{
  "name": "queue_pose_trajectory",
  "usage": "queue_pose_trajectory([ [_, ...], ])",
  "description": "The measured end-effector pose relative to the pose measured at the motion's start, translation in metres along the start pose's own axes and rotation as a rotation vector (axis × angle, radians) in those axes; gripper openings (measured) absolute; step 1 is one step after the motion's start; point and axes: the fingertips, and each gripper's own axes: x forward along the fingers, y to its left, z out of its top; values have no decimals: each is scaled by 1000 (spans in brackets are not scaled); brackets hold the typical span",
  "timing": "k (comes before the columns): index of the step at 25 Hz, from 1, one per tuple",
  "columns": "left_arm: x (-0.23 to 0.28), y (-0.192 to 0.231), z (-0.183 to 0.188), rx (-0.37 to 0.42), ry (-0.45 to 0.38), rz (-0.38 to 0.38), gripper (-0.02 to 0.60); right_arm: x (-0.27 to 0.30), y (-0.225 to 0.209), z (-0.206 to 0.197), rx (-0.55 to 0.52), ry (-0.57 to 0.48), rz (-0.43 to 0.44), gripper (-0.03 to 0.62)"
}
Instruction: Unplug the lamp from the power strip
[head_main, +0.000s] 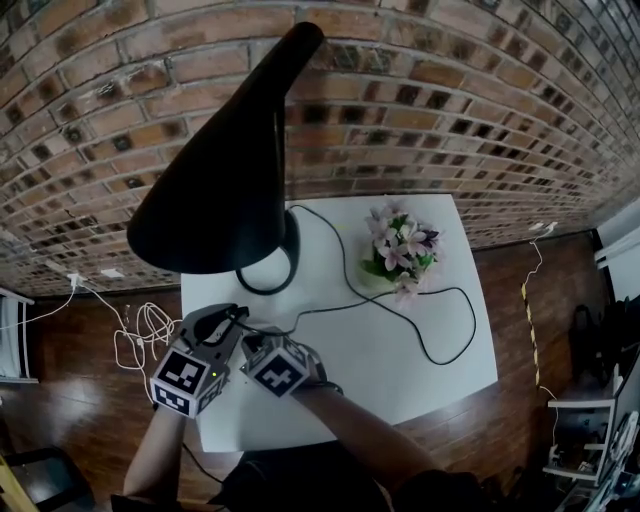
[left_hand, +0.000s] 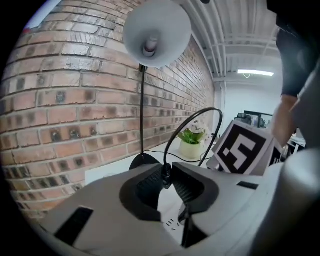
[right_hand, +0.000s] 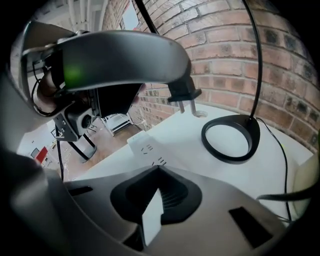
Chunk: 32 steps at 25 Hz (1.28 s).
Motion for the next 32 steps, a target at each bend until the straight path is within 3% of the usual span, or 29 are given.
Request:
queue_pose_trajectory([
  [7, 2, 8, 4, -10, -8, 28, 74, 3, 3, 0, 0, -5, 8, -3],
  [12, 17, 14, -4, 41, 45, 79, 78, 2, 2, -1, -2, -12, 6, -3],
  [22, 37, 35, -17, -15, 105, 109, 83, 3, 6, -1, -76, 10, 32, -3],
  [26, 44, 42, -29, -88, 141, 99, 83, 2, 6, -1, -64, 12, 46, -3],
  [32, 51, 58, -58, -299, 230, 100, 84, 2, 7, 0, -62, 7, 47, -3],
])
